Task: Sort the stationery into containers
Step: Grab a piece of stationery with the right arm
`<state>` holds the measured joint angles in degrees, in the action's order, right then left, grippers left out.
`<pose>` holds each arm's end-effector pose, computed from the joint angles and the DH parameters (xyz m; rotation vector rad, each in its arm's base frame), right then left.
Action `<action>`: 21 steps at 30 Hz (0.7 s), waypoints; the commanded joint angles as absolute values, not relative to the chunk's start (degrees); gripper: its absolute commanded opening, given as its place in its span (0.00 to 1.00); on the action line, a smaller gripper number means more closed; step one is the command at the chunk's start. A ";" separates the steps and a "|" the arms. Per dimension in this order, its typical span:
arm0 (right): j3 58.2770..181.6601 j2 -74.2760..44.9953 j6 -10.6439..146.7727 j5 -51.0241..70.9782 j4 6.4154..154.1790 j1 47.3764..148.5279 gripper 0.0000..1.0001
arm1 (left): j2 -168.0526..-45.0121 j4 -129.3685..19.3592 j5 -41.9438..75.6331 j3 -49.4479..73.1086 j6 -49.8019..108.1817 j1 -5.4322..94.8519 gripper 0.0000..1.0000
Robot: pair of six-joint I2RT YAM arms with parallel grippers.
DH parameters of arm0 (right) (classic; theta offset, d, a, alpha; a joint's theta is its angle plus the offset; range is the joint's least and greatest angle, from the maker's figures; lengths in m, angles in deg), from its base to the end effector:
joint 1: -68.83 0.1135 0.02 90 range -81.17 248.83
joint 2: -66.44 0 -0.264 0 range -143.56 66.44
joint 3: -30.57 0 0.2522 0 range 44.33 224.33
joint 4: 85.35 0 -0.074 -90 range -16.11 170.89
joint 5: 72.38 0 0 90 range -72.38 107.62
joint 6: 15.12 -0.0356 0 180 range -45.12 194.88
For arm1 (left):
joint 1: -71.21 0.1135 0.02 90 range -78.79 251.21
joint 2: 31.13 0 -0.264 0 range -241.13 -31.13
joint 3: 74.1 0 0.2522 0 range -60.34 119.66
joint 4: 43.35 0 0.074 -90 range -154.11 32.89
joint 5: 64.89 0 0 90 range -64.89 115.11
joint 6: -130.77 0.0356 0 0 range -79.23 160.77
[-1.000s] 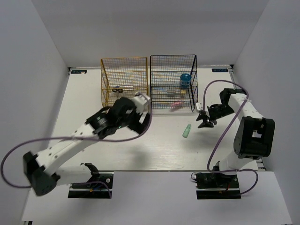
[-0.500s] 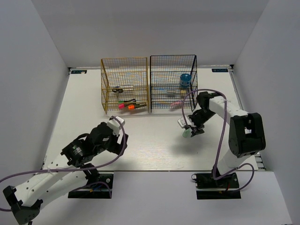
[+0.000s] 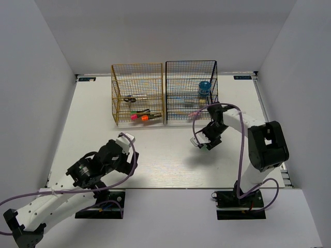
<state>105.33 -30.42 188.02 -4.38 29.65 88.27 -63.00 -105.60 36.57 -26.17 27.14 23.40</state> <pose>0.2696 0.1093 0.1739 -2.5780 1.1171 0.3216 0.0815 -0.0794 0.2441 0.6057 2.2959 -0.2827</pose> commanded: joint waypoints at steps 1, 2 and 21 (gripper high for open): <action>104.63 -31.64 197.13 -1.81 30.44 89.13 0.59 | -61.45 -106.15 37.32 -27.03 26.09 23.57 1.00; 104.54 -32.25 197.48 -1.46 30.27 89.48 0.59 | -61.10 -106.24 37.24 -27.12 26.00 23.57 1.00; 101.53 -30.25 190.57 0.93 30.54 92.03 0.00 | -56.35 -108.35 36.97 -27.91 24.33 23.66 1.00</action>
